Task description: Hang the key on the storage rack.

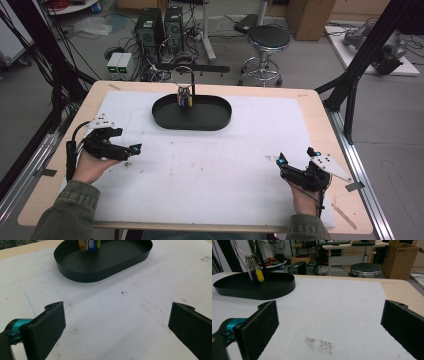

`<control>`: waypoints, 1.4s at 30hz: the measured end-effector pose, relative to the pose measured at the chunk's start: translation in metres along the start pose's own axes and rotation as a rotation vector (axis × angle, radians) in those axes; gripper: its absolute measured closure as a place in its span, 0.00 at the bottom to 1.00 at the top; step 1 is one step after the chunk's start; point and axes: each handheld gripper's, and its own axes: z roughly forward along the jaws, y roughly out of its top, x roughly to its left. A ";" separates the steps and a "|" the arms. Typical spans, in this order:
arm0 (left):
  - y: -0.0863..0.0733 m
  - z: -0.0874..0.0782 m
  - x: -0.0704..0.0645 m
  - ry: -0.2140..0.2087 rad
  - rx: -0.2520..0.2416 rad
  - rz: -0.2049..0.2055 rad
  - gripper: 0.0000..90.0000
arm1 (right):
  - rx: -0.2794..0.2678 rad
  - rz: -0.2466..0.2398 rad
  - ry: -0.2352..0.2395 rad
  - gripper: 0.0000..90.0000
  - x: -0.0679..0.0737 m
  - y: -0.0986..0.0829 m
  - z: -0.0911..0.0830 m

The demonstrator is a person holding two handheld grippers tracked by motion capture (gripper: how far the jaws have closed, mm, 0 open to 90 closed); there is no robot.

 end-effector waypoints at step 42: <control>-0.077 -0.039 0.011 0.250 -0.249 -0.137 0.02 | 0.006 -0.011 -0.002 0.01 0.002 -0.001 0.001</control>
